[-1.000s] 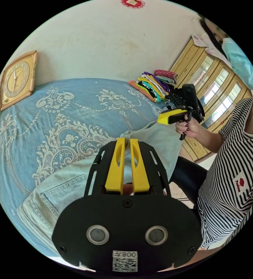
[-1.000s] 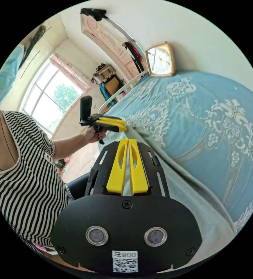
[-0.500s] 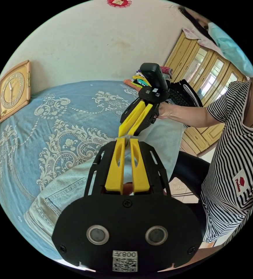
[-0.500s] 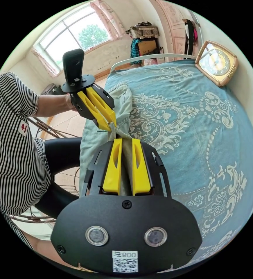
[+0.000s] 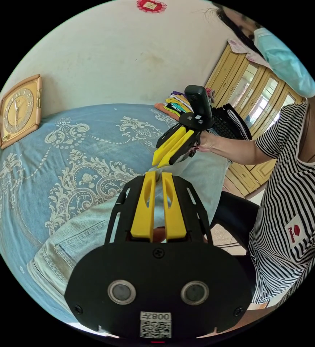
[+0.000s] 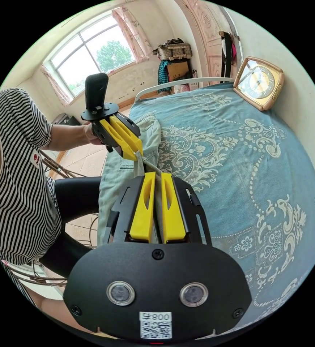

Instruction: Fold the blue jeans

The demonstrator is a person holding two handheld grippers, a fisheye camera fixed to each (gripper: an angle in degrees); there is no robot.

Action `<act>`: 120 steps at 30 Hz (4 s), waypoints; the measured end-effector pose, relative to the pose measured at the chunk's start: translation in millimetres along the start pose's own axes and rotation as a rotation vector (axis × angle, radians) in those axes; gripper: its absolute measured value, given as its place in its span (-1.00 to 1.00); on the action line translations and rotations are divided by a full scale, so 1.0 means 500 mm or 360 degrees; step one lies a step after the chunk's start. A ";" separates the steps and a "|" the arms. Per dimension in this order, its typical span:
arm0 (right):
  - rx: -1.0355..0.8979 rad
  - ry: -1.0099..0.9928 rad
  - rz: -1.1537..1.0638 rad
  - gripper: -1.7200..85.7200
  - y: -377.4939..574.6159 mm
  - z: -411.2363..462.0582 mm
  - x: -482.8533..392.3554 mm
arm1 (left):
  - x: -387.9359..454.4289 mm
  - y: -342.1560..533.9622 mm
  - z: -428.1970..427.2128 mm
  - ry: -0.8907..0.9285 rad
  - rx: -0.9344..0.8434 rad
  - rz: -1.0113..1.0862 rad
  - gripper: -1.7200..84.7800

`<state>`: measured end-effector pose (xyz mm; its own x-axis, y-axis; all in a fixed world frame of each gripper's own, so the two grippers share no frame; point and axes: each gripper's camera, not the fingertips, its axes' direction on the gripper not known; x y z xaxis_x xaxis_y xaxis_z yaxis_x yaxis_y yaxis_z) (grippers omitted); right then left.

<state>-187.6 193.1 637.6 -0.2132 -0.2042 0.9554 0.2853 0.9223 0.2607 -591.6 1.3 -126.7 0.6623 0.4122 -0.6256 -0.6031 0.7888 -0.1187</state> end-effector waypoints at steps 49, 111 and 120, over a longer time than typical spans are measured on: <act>-0.0072 -0.0312 0.0723 -0.93 0.067 0.031 0.483 | -0.357 0.461 -0.314 -0.0564 0.0418 -0.1450 -0.82; 0.0130 0.0728 0.1443 -0.96 0.608 -0.518 -0.275 | 0.232 -0.519 0.500 -0.0202 -0.0318 -0.0252 -0.96; 0.0505 0.0674 0.2030 -0.95 0.914 -0.688 -0.457 | 0.317 -0.655 0.597 -0.0109 -0.0359 -0.0277 -0.94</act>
<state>312.9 548.3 585.9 0.3464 0.7998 0.4903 -0.1687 0.5672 -0.8061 -156.5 -55.8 43.3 0.7884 0.3156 -0.5281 -0.5563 0.7322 -0.3929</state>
